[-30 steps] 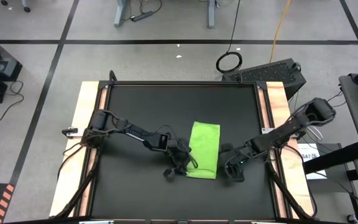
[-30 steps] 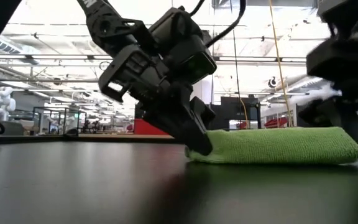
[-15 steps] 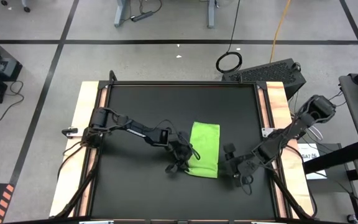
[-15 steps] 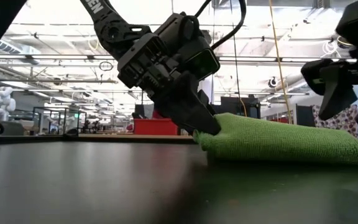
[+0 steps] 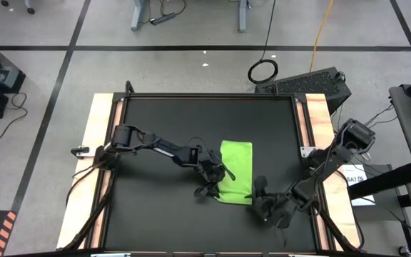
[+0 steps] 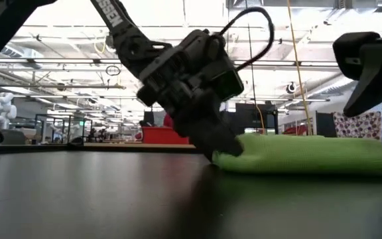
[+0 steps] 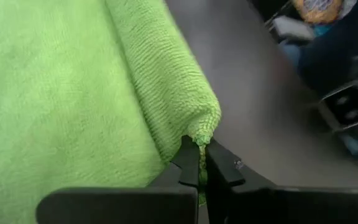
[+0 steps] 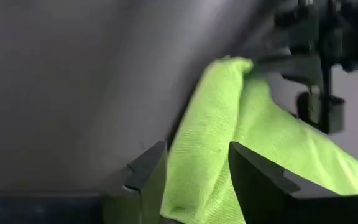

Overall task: Roll towel into tight, uniform cylinder
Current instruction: Roll the green towel

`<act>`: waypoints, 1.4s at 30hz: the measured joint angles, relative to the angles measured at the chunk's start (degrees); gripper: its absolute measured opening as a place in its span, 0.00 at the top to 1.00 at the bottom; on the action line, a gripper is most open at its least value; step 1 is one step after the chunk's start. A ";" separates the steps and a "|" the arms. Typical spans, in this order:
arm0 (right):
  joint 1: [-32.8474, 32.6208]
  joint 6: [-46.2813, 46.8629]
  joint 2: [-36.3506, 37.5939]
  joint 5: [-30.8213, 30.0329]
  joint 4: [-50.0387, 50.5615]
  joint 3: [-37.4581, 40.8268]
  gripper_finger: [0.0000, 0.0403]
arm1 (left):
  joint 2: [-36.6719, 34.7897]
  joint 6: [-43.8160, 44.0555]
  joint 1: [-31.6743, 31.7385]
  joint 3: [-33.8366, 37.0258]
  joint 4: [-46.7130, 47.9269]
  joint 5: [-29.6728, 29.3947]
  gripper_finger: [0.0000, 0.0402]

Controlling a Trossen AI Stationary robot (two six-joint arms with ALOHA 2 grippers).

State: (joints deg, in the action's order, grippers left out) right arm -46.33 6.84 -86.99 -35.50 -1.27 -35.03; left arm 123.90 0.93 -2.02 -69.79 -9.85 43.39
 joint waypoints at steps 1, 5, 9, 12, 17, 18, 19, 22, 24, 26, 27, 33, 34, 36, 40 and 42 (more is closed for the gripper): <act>-0.52 1.50 -0.73 -0.93 1.92 -0.76 0.59 | 0.56 0.32 0.04 -0.75 -0.30 1.05 0.99; -2.36 8.02 -2.92 -2.26 6.17 -1.99 0.53 | 1.56 0.22 0.18 -2.42 0.55 1.33 0.99; -4.23 12.59 -5.17 -5.75 6.16 -2.00 0.47 | 1.64 1.09 0.55 -3.15 1.36 1.83 0.99; -5.34 14.41 -7.23 -9.85 6.14 -1.99 0.45 | 1.65 2.34 0.93 -3.20 1.28 2.70 0.99; -5.54 18.29 -11.56 -10.21 5.84 -2.06 0.47 | 1.65 4.26 1.16 -3.25 1.55 3.29 0.98; -5.56 19.33 -12.27 -10.54 5.64 -2.14 0.48 | 1.65 4.54 1.16 -3.26 1.55 3.59 0.98; -5.66 20.37 -12.93 -11.05 5.55 -2.18 0.49 | 1.65 4.61 1.16 -3.29 1.66 3.68 0.98; -6.05 22.67 -13.76 -11.88 5.61 -2.18 0.55 | 1.63 5.08 1.17 -3.29 2.20 3.68 0.98; -5.99 23.10 -13.81 -11.63 5.72 -2.16 0.60 | 1.61 5.83 1.20 -3.29 2.29 3.71 0.98; -5.97 24.40 -13.85 -11.52 6.06 -2.14 0.67 | 1.61 6.22 1.20 -3.29 2.32 3.68 0.98; -5.93 25.39 -13.85 -11.34 6.32 -2.14 0.70 | 1.61 6.69 1.20 -3.29 2.30 3.60 0.98; -5.81 33.84 -14.02 -10.90 7.68 -2.12 0.89 | 1.54 6.49 1.10 -3.29 2.58 0.40 0.97; -5.78 35.02 -14.03 -10.63 7.73 -2.09 0.92 | 1.54 6.10 0.89 -3.29 2.65 -0.41 0.95; -5.49 37.20 -13.77 -9.63 8.10 -2.09 0.96 | 1.54 5.07 0.40 -3.24 2.76 -2.04 0.90; -4.95 40.71 -12.77 -7.47 8.48 -2.03 0.99 | 1.50 4.50 0.11 -3.16 1.93 -2.94 0.72; -4.89 41.92 -11.87 -6.55 8.55 -2.01 0.98 | 1.07 3.79 0.13 -3.06 2.06 -3.16 0.61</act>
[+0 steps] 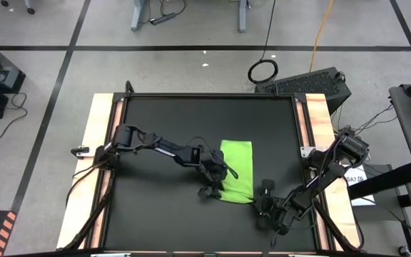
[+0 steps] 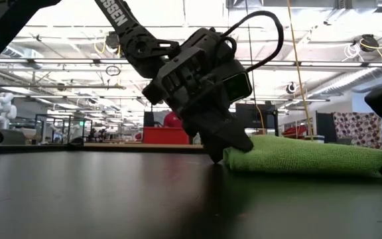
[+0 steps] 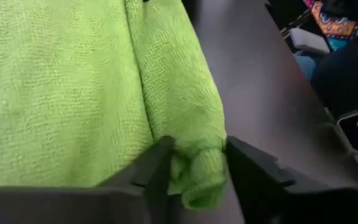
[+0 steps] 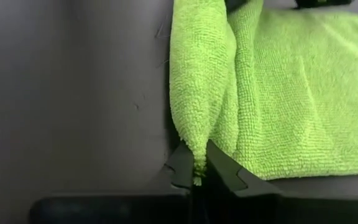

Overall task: Roll towel into tight, uniform cylinder
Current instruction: Roll the green towel

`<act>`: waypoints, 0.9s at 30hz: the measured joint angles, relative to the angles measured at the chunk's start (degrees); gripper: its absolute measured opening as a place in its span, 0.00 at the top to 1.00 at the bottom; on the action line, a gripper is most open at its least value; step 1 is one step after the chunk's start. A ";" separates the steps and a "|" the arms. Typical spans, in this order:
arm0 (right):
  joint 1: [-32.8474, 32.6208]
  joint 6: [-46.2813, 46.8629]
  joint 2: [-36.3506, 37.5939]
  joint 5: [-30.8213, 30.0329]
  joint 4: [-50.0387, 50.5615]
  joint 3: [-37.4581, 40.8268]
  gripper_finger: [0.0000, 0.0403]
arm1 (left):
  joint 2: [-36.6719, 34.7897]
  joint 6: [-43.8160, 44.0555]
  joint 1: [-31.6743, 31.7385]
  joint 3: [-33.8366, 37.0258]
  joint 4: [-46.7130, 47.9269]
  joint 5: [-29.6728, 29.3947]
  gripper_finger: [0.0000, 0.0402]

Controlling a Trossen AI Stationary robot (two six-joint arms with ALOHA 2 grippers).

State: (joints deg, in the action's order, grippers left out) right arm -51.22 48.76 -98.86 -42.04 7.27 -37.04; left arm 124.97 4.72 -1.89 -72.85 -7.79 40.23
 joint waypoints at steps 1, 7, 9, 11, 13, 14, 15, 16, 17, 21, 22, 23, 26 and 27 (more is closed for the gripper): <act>0.07 0.41 0.61 0.76 0.40 0.07 0.97 | -0.20 -0.53 0.02 0.05 0.07 -0.15 0.56; 2.10 2.17 4.64 7.69 2.75 0.13 0.97 | -3.67 -4.48 -0.87 0.03 0.33 -2.84 0.45; 3.25 2.24 5.79 10.03 2.87 0.19 0.97 | -4.70 -7.50 -1.94 0.05 1.72 -5.49 0.45; 4.28 2.04 7.03 12.43 3.04 0.20 0.97 | -5.72 -11.67 -3.36 0.05 2.36 -8.70 0.45; 5.35 1.80 8.11 14.12 3.35 0.20 0.97 | -6.84 -16.80 -5.31 0.05 3.24 -12.59 0.45; 5.86 1.78 8.66 14.88 3.66 0.20 0.97 | -7.14 -19.15 -6.48 0.00 3.12 -15.21 0.45; 6.34 1.76 9.25 15.45 4.05 0.20 0.97 | -7.20 -21.59 -7.85 -0.04 3.19 -18.17 0.44; 6.90 1.69 9.61 16.12 4.32 0.20 0.97 | -7.17 -23.89 -9.30 -0.06 3.56 -21.12 0.44; 7.43 1.41 10.01 16.84 4.41 0.20 0.97 | -7.05 -26.12 -10.68 -0.02 4.28 -24.34 0.44; 9.26 0.01 11.44 19.53 4.36 0.20 0.97 | -6.94 -34.51 -15.67 0.10 3.95 -38.11 0.44; 9.76 -0.17 11.82 20.47 4.46 0.20 0.97 | -6.93 -35.97 -16.69 0.12 3.71 -41.15 0.44; 10.20 -0.46 12.15 20.96 4.44 0.20 0.97 | -6.86 -37.01 -17.55 0.17 3.71 -44.00 0.44; 11.71 -1.52 13.29 23.22 4.32 0.20 0.97 | -6.74 -38.23 -19.13 0.23 3.69 -50.69 0.44; 12.20 -1.86 13.51 24.13 4.19 0.20 0.97 | -6.76 -38.24 -19.27 0.21 3.86 -51.60 0.44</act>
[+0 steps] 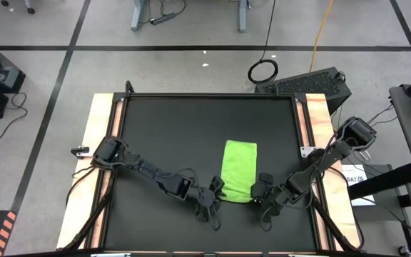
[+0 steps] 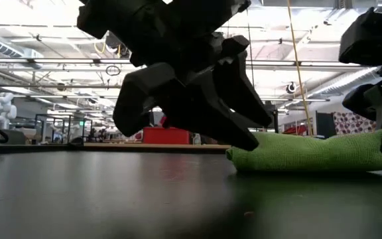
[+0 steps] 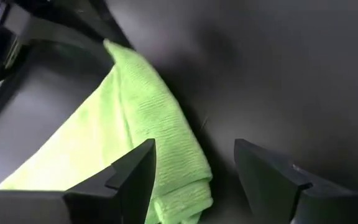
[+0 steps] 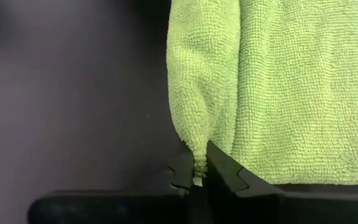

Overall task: Roll towel into tight, uniform cylinder
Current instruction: Roll the green towel

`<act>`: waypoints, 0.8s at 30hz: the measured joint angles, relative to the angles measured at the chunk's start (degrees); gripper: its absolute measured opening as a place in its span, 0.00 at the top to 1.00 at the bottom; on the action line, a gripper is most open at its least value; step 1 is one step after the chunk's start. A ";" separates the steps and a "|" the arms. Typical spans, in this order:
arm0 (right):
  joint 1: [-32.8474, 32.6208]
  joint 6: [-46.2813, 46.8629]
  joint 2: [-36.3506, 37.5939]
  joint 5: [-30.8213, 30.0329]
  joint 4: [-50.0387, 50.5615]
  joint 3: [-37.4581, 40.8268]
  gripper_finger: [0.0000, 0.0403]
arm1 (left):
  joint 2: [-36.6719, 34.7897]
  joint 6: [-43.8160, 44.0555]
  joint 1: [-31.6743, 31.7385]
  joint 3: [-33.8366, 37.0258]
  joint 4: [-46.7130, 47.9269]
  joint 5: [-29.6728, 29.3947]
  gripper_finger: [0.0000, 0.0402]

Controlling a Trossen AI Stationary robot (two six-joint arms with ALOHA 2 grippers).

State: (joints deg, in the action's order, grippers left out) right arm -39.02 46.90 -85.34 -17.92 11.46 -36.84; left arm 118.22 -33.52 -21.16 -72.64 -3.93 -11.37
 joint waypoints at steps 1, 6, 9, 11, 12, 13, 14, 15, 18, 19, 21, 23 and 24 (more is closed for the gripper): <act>0.48 -0.31 0.27 0.78 -0.13 0.00 0.97 | 0.00 0.04 0.11 0.00 0.36 -0.25 0.44; 2.40 -1.52 0.83 3.65 -0.63 0.00 0.97 | 0.00 0.28 1.16 1.78 -1.41 -0.81 0.44; 3.12 -1.54 0.83 4.31 -0.79 0.00 0.97 | 0.26 2.30 2.17 2.33 -1.15 2.55 0.44; 3.50 -1.56 0.83 4.60 -0.76 0.00 0.97 | 0.84 2.79 2.67 2.33 -0.52 7.52 0.44; 3.66 -1.56 0.83 4.60 -0.76 -0.02 0.97 | 1.38 2.72 2.94 2.33 -0.40 9.80 0.44; 3.80 -1.57 0.83 4.69 -0.76 -0.02 0.97 | 1.92 2.73 3.05 2.27 -0.89 10.72 0.44; 3.88 -1.56 0.83 4.81 -0.76 -0.02 0.97 | 2.40 2.73 3.04 2.25 -1.22 10.46 0.44; 4.00 -1.56 0.83 4.87 -0.81 -0.02 0.97 | 2.85 2.73 2.93 2.17 -1.50 9.57 0.44; 4.23 -1.56 0.83 5.18 -0.95 -0.02 0.97 | 3.88 3.16 2.92 2.14 -2.29 7.21 0.44; 4.28 -1.56 0.83 5.54 -1.06 -0.02 0.97 | 3.93 3.49 3.06 2.14 -2.52 7.23 0.44; 4.51 -1.57 0.83 6.43 -1.63 -0.04 0.97 | 3.98 4.97 3.45 2.17 -3.44 6.72 0.44; 4.68 -1.97 0.83 7.48 -2.72 -0.04 0.97 | 4.04 6.57 4.14 2.18 -4.37 6.69 0.44; 4.85 -2.35 0.83 8.09 -3.51 -0.05 0.97 | 4.09 7.40 4.54 2.18 -4.78 7.22 0.45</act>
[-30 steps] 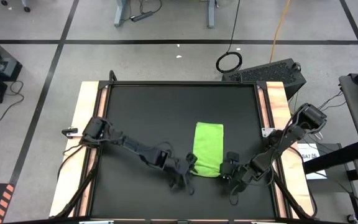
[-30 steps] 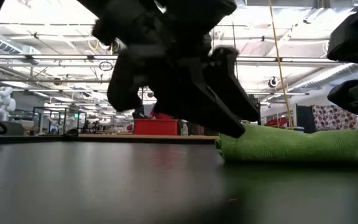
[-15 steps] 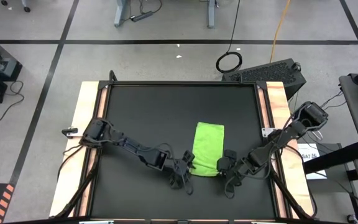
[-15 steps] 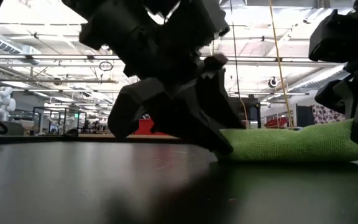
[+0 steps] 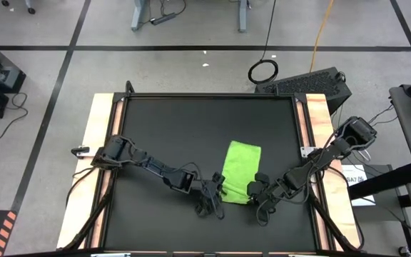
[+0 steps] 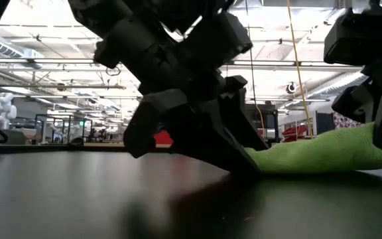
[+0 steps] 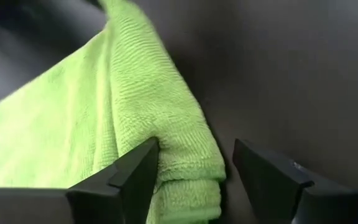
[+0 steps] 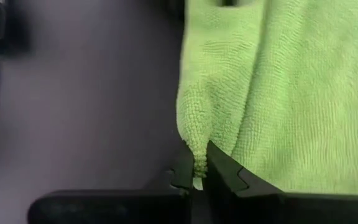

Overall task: Roll towel into tight, uniform cylinder
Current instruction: Roll the green towel

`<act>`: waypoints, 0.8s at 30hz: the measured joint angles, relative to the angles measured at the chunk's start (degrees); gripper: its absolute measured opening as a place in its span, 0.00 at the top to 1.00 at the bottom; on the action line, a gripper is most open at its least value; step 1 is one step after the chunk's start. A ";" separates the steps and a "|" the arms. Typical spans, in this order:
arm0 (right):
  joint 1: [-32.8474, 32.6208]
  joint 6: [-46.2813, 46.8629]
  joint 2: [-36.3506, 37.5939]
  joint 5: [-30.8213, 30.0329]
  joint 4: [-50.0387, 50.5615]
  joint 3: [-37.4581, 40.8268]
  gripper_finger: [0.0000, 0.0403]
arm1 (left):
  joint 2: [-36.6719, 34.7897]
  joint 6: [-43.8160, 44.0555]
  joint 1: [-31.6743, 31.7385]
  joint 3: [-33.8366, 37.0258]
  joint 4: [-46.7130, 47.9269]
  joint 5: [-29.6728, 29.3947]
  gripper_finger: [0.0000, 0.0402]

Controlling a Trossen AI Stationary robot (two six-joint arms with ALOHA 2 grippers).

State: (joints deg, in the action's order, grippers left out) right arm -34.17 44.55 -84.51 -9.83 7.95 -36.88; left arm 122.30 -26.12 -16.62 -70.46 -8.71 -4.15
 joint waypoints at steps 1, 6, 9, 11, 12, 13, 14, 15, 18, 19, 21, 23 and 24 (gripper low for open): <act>0.08 -0.13 0.00 0.65 -0.63 -0.04 0.97 | 0.04 0.35 0.46 0.00 -0.19 0.89 0.46; 0.37 -0.27 0.00 2.35 -0.47 -0.04 0.97 | 0.15 1.71 2.07 0.01 0.19 4.27 0.62; 0.37 -1.14 0.00 2.47 -0.45 -0.04 0.97 | 0.22 1.68 2.59 0.02 0.24 5.64 0.77; 0.35 -2.22 0.00 2.53 -0.43 -0.04 0.97 | 0.26 1.59 2.94 0.04 0.24 6.39 0.87; 0.22 -2.92 0.02 2.56 -0.24 -0.04 0.97 | 0.26 1.36 3.12 0.04 0.28 6.88 0.91; 0.05 -3.59 0.02 2.50 0.16 -0.04 0.97 | 0.26 1.35 3.28 0.07 0.27 7.58 0.95; -0.02 -4.31 0.02 2.43 0.66 -0.04 0.97 | 0.26 1.39 3.40 0.07 0.22 8.33 0.97; -0.02 -5.00 0.02 2.41 1.15 -0.04 0.96 | 0.26 1.73 3.67 0.09 0.07 9.40 0.97; -0.44 -7.77 0.02 2.30 1.84 -0.04 0.90 | 0.34 4.57 4.88 0.13 -0.41 13.90 0.96; -0.72 -8.83 0.02 2.39 2.04 -0.04 0.86 | 0.37 5.73 5.47 0.13 -0.44 15.78 0.96; -1.16 -10.40 0.04 2.45 2.52 -0.04 0.78 | 0.44 8.11 6.72 0.13 -0.52 20.63 0.96; -1.43 -11.98 0.04 2.39 3.50 -0.04 0.68 | 0.47 10.81 8.15 0.17 -0.38 25.26 0.97; -1.64 -12.59 0.04 2.29 4.21 -0.04 0.64 | 0.48 12.28 8.82 0.20 -0.29 27.65 0.97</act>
State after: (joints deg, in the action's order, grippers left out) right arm -35.81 31.97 -84.47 -7.54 12.16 -36.93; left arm 122.78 -13.83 -7.80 -70.25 -9.00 23.50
